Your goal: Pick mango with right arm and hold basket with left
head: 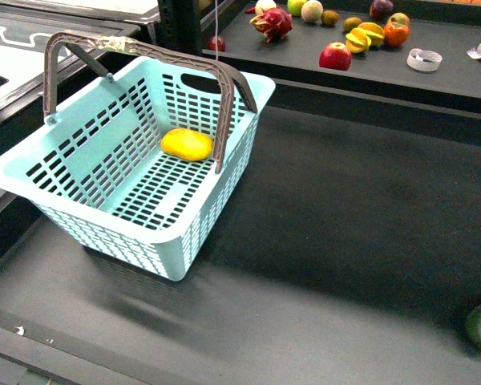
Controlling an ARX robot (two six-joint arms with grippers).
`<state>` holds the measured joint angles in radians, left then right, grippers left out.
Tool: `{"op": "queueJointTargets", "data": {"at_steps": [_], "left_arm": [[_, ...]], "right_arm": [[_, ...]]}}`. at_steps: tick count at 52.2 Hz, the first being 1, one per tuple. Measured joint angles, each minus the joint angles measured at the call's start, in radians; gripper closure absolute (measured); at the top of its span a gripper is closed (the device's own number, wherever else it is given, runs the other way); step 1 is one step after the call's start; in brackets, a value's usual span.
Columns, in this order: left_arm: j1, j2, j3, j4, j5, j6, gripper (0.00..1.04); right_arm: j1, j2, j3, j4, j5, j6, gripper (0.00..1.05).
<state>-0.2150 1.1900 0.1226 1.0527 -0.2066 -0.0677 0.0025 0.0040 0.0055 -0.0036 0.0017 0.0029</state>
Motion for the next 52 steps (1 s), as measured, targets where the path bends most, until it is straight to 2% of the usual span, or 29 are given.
{"op": "queueJointTargets", "data": {"at_steps": [4,6,8,20,24,28,52], "left_arm": [[0.028,-0.068,-0.027,-0.045,0.027,0.027,0.85],[0.045,-0.121,-0.044,-0.079,0.042,0.039,0.96],[0.057,-0.157,-0.053,-0.104,0.056,0.042,1.01],[0.116,-0.378,-0.098,-0.278,0.111,0.053,1.01],[0.177,-0.444,-0.101,-0.337,0.194,0.057,1.01],[0.208,-0.507,-0.101,-0.389,0.199,0.058,1.01],[0.212,-0.806,-0.102,-0.667,0.205,0.060,1.01]], "right_arm": [[0.000,0.000,0.000,0.000,0.000,0.000,0.08],[0.000,0.000,0.000,0.000,0.000,0.000,0.08],[0.000,0.000,0.000,0.000,0.000,0.000,0.08],[0.000,0.000,0.000,0.000,0.000,0.000,0.08],[0.000,0.000,0.000,0.000,0.000,0.000,0.08],[0.000,0.000,0.000,0.000,0.000,0.000,0.08],[0.000,0.000,0.000,0.000,0.000,0.000,0.08]]}}
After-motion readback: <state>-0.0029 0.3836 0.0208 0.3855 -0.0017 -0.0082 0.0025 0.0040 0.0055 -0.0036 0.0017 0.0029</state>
